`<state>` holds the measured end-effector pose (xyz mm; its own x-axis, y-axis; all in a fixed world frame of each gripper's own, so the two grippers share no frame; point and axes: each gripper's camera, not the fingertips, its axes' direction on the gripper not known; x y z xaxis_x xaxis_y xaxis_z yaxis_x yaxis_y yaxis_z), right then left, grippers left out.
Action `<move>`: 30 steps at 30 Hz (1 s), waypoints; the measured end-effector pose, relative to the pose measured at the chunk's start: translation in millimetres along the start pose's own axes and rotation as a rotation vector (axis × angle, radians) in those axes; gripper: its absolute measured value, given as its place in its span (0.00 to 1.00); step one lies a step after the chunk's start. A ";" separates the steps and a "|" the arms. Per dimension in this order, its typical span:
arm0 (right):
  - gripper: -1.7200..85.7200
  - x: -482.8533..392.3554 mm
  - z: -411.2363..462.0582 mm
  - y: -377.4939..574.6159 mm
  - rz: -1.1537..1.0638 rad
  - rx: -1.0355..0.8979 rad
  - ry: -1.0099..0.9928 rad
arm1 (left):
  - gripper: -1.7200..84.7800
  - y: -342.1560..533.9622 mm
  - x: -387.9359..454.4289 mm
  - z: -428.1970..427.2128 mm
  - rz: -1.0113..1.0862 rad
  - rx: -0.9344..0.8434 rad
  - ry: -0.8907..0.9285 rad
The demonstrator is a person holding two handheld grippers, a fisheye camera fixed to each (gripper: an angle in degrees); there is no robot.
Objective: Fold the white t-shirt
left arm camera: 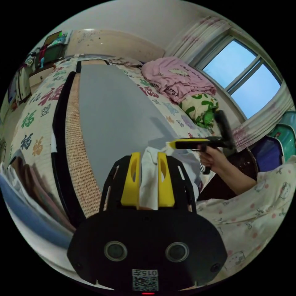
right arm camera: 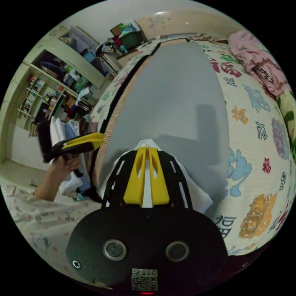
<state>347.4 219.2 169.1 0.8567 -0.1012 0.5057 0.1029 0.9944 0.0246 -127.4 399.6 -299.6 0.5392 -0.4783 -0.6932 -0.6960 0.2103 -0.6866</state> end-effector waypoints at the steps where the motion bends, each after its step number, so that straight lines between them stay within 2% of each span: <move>1: 0.01 -6.7 -20.1 12.7 0.023 0.027 -0.011 | 0.13 -3.1 1.1 10.2 0.003 -0.016 0.002; 6: 0.01 -31.8 -74.4 57.3 0.162 0.090 -0.037 | 0.15 -14.4 13.4 106.6 -0.035 -0.147 0.033; 9: 0.01 -52.1 -100.9 73.9 0.239 0.151 -0.049 | 0.12 -1.2 33.8 144.2 -0.052 -0.248 -0.002; 12: 0.01 -74.6 -128.0 77.0 0.271 0.220 -0.042 | 0.05 21.0 61.4 143.3 0.014 -0.222 -0.147; 14: 0.01 -92.8 -156.7 72.5 0.270 0.285 -0.030 | 0.03 34.3 73.2 137.0 0.045 -0.240 -0.151; 16: 0.01 -106.4 -188.0 69.5 0.258 0.358 -0.019 | 0.03 48.8 82.2 107.2 0.060 -0.177 -0.165; 19: 0.02 -127.5 -251.9 73.8 0.232 0.515 0.029 | 0.02 74.0 81.9 6.5 0.007 0.061 -0.136; 24: 0.02 -149.0 -343.8 93.5 0.183 0.746 0.005 | 0.02 145.6 78.0 -209.5 -0.007 0.477 -0.143; 30: 0.02 -178.9 -406.0 108.4 0.080 0.889 -0.123 | 0.02 245.5 114.5 -370.8 0.149 0.710 -0.162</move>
<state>410.5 332.6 -268.8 0.7792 -0.0774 0.6220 -0.4273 0.6604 0.6175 -412.3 80.3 -466.2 0.5644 -0.2813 -0.7761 -0.3228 0.7901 -0.5211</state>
